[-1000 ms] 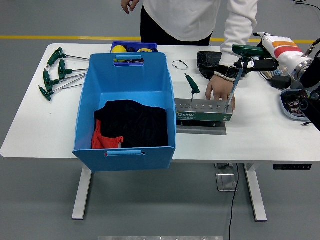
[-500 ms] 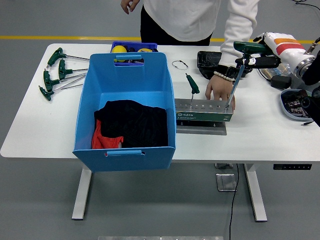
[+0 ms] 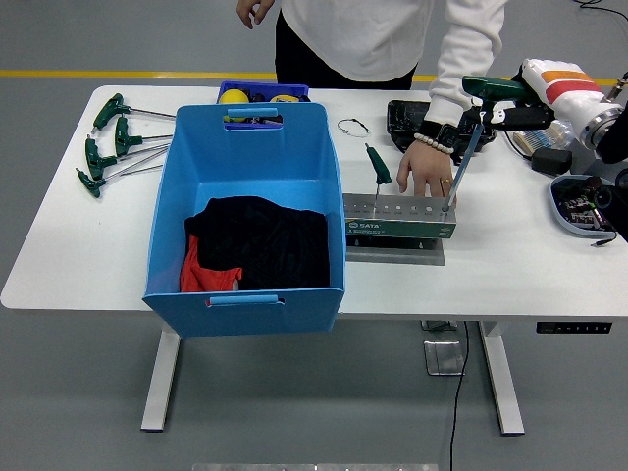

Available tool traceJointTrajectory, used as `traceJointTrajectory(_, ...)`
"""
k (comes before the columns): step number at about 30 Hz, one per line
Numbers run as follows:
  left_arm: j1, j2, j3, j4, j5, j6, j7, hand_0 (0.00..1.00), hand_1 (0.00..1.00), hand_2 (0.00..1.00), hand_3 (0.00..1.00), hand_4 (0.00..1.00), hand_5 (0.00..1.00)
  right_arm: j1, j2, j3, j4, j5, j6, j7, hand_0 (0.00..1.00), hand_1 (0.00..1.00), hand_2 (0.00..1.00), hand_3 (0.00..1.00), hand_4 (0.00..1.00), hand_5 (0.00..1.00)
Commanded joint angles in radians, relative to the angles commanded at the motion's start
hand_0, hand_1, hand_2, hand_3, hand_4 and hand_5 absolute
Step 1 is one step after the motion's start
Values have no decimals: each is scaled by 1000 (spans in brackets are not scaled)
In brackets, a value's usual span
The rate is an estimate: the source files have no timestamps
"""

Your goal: Lift tool from toolbox,place it in box,lift tool from toolbox,place it in box

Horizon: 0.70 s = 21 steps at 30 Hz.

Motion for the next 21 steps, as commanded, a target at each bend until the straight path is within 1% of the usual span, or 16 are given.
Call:
traceJointTrajectory(7, 8, 1, -7, 0, 6, 0, 0, 738, 729, 774, 771, 774, 720, -5, 1, 5, 1, 0, 1, 0, 2, 2, 2, 2, 998, 870)
traceJointTrajectory(21, 4, -1, -4, 0, 7, 0, 2, 738, 730, 777, 770, 774, 722, 4, -9, 9, 5, 1, 2, 0, 2, 2, 2, 2, 998, 870)
